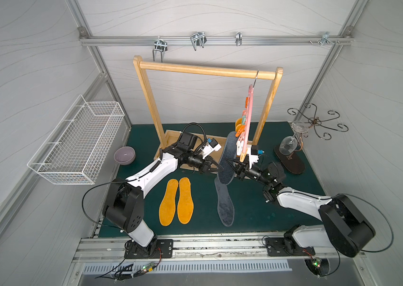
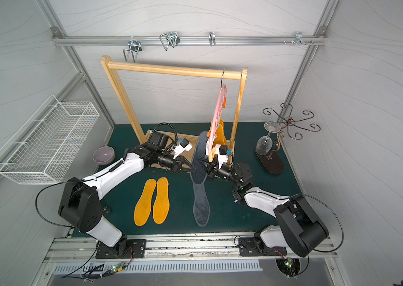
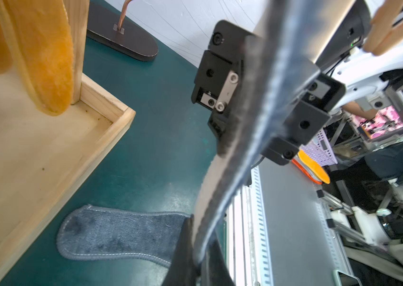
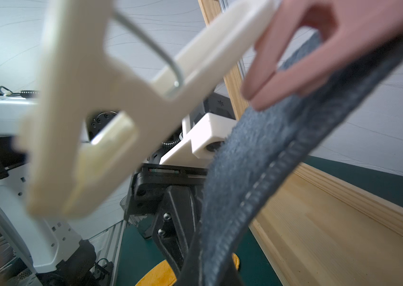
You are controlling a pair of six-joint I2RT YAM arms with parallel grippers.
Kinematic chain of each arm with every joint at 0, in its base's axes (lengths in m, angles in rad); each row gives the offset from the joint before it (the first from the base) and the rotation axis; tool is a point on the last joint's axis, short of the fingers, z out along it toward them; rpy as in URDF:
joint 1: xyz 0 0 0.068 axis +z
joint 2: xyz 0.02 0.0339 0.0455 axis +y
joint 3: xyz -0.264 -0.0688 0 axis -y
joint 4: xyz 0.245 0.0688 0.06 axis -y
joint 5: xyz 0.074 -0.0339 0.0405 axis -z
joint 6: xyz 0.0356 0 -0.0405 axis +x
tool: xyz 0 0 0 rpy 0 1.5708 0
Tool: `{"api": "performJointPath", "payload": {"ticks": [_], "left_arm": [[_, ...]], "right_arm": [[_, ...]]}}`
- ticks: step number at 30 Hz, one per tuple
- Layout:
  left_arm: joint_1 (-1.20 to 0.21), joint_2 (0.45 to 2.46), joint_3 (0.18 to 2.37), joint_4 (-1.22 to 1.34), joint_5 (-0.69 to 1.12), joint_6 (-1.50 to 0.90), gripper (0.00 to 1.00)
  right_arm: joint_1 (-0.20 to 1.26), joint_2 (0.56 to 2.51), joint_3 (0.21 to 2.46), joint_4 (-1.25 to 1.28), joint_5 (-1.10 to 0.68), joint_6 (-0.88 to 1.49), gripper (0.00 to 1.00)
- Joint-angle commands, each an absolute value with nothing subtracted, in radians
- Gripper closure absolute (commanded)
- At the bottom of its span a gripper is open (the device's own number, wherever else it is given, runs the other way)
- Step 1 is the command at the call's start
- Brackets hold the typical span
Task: Take the shoe insoles off the hanger
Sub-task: Remove the insole from the hanger.
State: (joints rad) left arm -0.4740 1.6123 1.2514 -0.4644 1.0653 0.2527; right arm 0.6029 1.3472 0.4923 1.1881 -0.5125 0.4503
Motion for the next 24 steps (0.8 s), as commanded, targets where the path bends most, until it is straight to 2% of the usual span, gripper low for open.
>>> {"api": "performJointPath", "payload": {"ticks": [1,6,13,24], "left_arm": [[-0.479,1.612,1.288,-0.492,1.099,0.300,1.00],[-0.479,1.604,1.259,-0.500,1.103,0.327,1.00],[-0.479,1.599,1.257,-0.533,1.094,0.350,1.00],[-0.478,1.596,1.248,-0.581,1.084,0.390,1.00]], "right_arm": [[0.614,1.358,0.511,1.248,-0.482,0.486,0.86],[0.603,1.368,0.542,1.161,-0.469,0.533,0.68],[0.476,1.423,0.535,1.284,-0.514,0.705,0.58],[0.379,1.424,0.608,1.282,-0.613,0.727,0.44]]}}
